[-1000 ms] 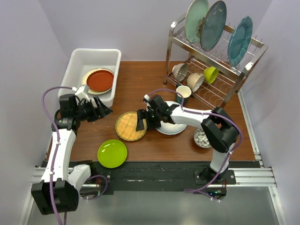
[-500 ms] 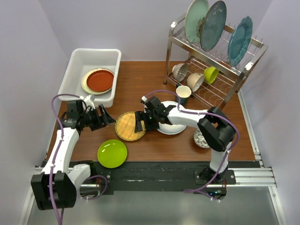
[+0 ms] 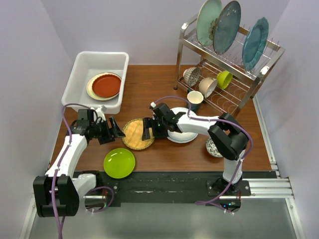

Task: Place the plates into the plastic bin on the countertop
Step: Pick up the plate at the center of the board.

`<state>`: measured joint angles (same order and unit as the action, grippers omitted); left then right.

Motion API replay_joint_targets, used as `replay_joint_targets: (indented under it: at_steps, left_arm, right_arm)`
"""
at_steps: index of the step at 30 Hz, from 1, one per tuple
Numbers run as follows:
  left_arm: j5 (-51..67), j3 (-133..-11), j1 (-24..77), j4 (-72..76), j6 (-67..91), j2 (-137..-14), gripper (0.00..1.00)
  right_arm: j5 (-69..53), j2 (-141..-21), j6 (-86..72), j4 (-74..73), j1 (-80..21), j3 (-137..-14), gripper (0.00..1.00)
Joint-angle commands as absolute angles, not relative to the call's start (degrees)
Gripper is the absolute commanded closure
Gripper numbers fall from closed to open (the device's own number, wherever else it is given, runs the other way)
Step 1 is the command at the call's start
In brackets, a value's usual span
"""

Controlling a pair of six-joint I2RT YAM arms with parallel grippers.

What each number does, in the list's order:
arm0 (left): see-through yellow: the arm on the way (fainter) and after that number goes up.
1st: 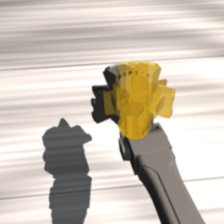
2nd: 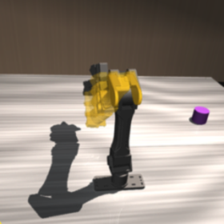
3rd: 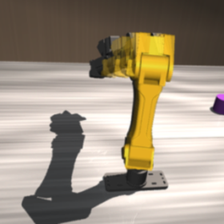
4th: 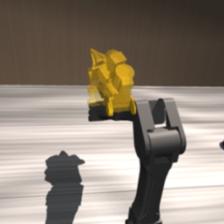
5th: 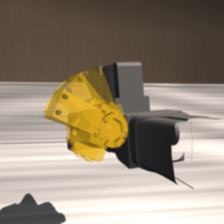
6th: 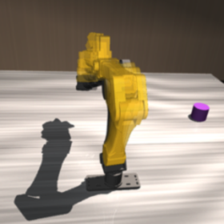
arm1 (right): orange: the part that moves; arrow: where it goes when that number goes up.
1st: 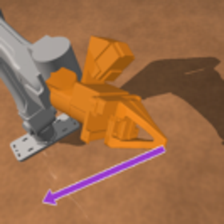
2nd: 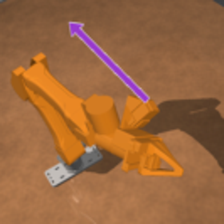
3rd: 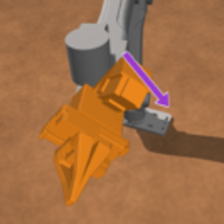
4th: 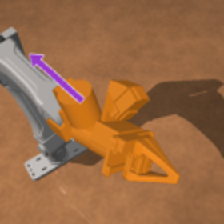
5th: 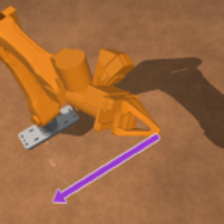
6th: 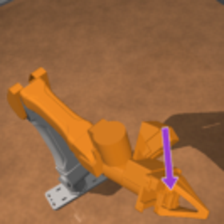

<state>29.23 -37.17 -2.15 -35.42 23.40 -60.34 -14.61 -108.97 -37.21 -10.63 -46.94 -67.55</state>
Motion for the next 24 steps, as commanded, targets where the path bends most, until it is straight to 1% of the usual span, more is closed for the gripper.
replay_joint_targets:
  at_steps: [1,10,18,20,21,22,24]
  left_arm:
    - [29.6,-36.7,-1.3,-33.7,24.4,-60.8,0.25]
    - [27.2,-36.1,-0.9,-33.8,25.9,-59.8,0.25]
    - [27.3,-36.3,-0.9,-33.8,25.9,-60.0,0.25]
    - [27.2,-36.2,-0.9,-33.8,25.9,-60.1,0.25]
    - [27.2,-36.3,-0.9,-33.8,25.9,-60.2,0.25]
    - [27.2,-36.3,-0.8,-33.8,26.0,-60.1,0.25]
    - [26.9,-36.2,-0.8,-33.7,26.4,-59.6,0.25]
  right_arm:
    - [-10.6,-110.7,-38.1,-9.2,-46.1,-67.5,0.18]
    - [-9.4,-111.6,-41.0,-5.8,-45.9,-67.1,0.19]
    - [-9.9,-112.8,-43.4,-2.7,-45.7,-65.9,0.25]
    - [-10.9,-113.1,-44.1,-1.4,-45.6,-65.4,0.30]
    - [-11.2,-113.2,-44.3,-0.9,-45.4,-65.0,0.37]
    - [-11.5,-113.3,-45.0,-0.2,-45.4,-64.7,0.48]
    - [-12.1,-114.1,-45.3,-0.3,-45.2,-64.2,0.49]
